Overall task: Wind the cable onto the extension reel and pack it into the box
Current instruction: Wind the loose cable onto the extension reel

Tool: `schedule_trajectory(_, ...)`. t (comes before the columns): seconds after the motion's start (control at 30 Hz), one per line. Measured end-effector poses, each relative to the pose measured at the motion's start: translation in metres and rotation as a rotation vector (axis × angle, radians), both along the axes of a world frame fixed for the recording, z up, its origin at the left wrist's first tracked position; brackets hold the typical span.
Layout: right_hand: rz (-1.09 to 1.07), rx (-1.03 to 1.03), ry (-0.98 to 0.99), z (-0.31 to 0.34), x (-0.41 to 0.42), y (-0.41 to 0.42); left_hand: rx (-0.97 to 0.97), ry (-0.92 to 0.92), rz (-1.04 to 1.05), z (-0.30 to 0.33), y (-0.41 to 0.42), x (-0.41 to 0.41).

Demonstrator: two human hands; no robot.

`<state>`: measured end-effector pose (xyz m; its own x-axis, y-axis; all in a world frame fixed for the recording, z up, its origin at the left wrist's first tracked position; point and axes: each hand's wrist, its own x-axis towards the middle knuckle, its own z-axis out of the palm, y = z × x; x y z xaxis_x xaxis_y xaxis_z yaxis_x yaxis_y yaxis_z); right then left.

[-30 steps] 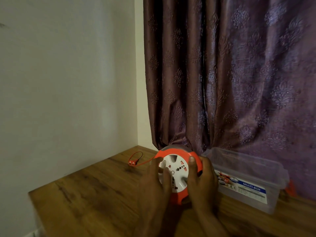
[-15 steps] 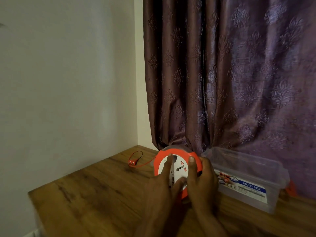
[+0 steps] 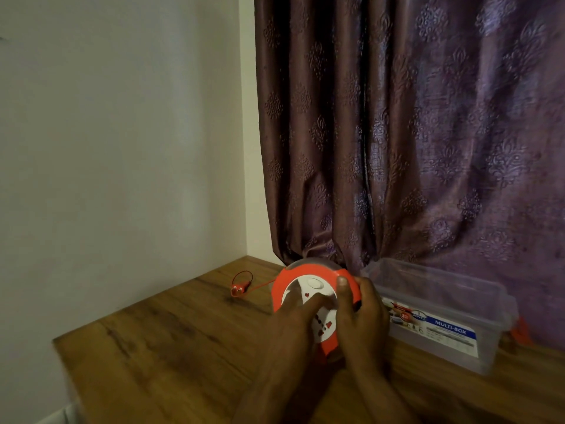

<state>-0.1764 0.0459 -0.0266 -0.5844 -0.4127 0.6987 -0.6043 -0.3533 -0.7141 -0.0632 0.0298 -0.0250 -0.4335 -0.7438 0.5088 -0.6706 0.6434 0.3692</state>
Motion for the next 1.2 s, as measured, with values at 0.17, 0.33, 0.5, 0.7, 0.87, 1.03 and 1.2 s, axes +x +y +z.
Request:
schedule_trajectory(0.17,0.027,0.002,0.032,-0.004,0.001,-0.003,-0.084,0.065,-0.011,0.004,0.005,0.004)
schedule_trajectory(0.33,0.041,0.001,0.026,-0.001,0.003,-0.003,-0.131,0.166,-0.030,0.001,0.010,0.005)
schedule_trajectory(0.5,0.005,-0.030,0.002,0.003,0.000,-0.003,-0.232,0.376,0.031,0.007,0.013,0.005)
schedule_trajectory(0.7,-0.048,-0.025,-0.031,0.004,-0.005,-0.004,-0.014,0.202,0.118,-0.007,0.002,0.003)
schedule_trajectory(0.87,-0.037,-0.018,-0.020,0.003,-0.003,-0.004,0.017,0.156,0.044,-0.009,0.003,-0.001)
schedule_trajectory(1.03,-0.013,0.004,0.016,0.002,-0.001,-0.003,0.096,0.128,0.073,-0.009,0.001,-0.003)
schedule_trajectory(1.2,0.009,0.010,0.020,0.002,0.000,-0.002,0.113,0.027,0.069,-0.003,0.003,-0.005)
